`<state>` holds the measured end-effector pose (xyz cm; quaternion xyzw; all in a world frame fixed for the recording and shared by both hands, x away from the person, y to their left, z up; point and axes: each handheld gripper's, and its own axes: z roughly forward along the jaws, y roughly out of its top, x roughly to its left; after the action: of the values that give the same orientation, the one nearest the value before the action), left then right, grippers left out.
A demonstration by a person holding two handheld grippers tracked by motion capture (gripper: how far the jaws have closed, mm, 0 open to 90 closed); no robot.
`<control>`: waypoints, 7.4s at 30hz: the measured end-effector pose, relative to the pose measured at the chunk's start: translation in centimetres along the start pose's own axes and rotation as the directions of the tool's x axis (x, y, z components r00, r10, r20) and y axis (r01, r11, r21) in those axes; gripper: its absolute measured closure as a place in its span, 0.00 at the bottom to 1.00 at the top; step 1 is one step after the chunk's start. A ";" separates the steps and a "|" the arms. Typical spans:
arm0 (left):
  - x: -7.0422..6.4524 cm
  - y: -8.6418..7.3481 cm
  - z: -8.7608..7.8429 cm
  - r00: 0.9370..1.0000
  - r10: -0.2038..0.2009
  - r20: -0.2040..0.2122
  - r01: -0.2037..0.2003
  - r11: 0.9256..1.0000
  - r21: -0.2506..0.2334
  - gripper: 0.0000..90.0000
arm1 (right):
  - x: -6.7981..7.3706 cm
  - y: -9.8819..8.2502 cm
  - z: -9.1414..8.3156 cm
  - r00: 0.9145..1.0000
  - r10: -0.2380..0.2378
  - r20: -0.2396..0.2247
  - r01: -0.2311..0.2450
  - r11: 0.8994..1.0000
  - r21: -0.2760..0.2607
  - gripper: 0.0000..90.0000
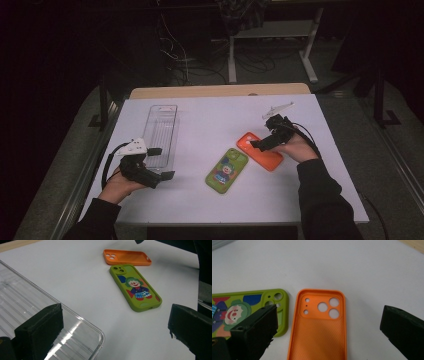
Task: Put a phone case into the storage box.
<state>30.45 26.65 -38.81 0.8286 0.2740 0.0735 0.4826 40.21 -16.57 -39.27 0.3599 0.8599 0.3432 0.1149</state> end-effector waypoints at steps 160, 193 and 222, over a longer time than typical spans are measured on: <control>-4.4 8.9 12.0 0.858 0.325 0.398 -0.445 0.858 0.258 0.00 | 10.8 4.0 0.6 0.728 -0.495 -0.474 0.583 0.811 0.049 0.16; -4.7 8.4 12.7 0.824 0.333 0.458 -0.501 0.806 0.314 0.16 | 11.0 4.2 0.2 0.705 -0.525 -0.478 0.595 0.804 -0.005 0.16; -3.7 8.3 12.4 0.894 0.295 0.337 -0.408 0.848 0.338 0.17 | 8.2 4.0 -1.2 0.800 -0.430 -0.419 0.440 0.895 -0.079 0.02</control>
<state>35.27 12.11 -37.79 0.9477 0.0562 -0.0110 0.3139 36.00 -9.43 -35.27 0.0707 0.9271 0.3681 -0.0039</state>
